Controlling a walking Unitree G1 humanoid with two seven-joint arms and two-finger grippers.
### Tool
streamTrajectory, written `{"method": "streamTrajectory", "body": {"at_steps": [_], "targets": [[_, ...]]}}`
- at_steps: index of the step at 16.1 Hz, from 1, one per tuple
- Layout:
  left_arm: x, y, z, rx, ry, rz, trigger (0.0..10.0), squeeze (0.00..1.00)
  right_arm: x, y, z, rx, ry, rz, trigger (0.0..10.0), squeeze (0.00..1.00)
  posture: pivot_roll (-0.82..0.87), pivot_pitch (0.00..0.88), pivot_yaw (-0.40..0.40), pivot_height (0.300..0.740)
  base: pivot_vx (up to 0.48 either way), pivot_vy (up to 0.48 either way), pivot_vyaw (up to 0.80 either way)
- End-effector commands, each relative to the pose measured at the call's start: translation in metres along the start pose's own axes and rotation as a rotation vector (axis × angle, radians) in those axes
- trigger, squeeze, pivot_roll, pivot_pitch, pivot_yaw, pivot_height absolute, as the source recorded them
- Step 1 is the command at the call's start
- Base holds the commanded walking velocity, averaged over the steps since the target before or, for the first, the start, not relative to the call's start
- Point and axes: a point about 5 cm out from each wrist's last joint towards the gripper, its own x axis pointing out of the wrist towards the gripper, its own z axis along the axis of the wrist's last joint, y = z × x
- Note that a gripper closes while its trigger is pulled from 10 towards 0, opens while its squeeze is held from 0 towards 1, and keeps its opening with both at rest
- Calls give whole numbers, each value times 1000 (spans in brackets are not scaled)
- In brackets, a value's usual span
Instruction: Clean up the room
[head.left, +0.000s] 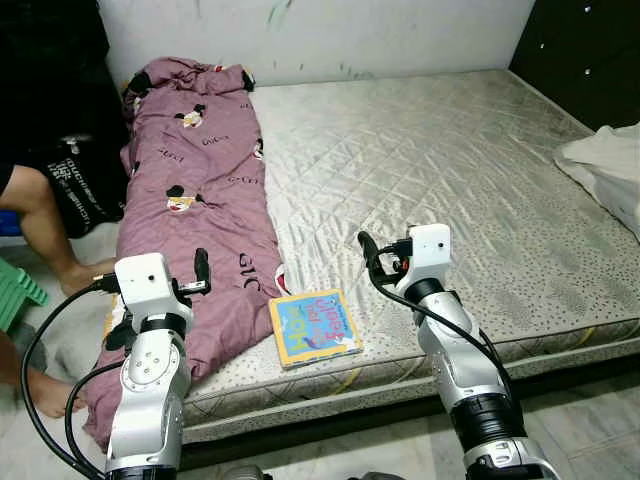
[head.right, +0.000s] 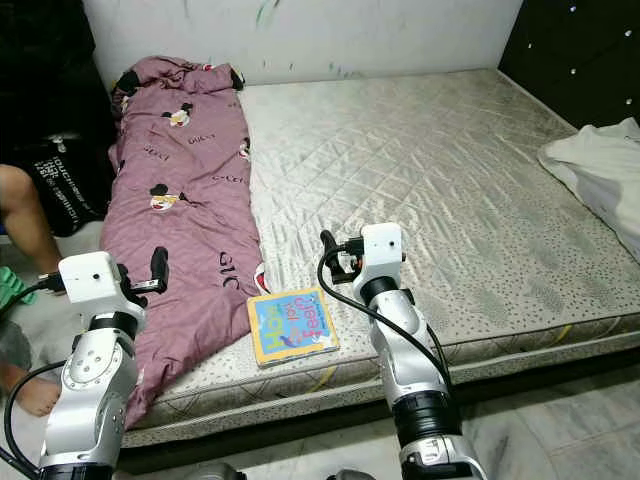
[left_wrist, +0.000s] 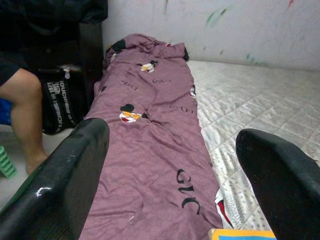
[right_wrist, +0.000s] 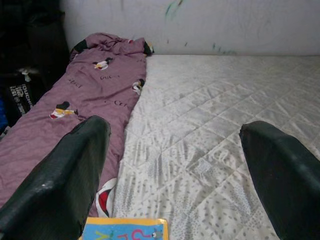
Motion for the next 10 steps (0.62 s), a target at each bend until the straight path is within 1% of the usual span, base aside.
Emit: {"method": "streamTrajectory", "body": {"at_steps": [1,4,6,10], "targets": [[0,-1,4,-4,-6,-2,10000,0,0,0,5,-5,-12,9,10000,0,15,33,10,714,0,0,0],[1,-3,4,-8,-5,-6,10000,0,0,-1,5,-8,-9,15,10000,0,12,29,6,674,0,0,0],[1,-3,4,-8,-5,-7,10000,0,0,-1,4,-8,-8,17,10000,0,12,27,6,657,0,0,0],[1,-4,4,-9,-6,-9,10000,0,0,-1,4,-9,-2,24,10000,0,12,21,4,653,0,0,0]]}}
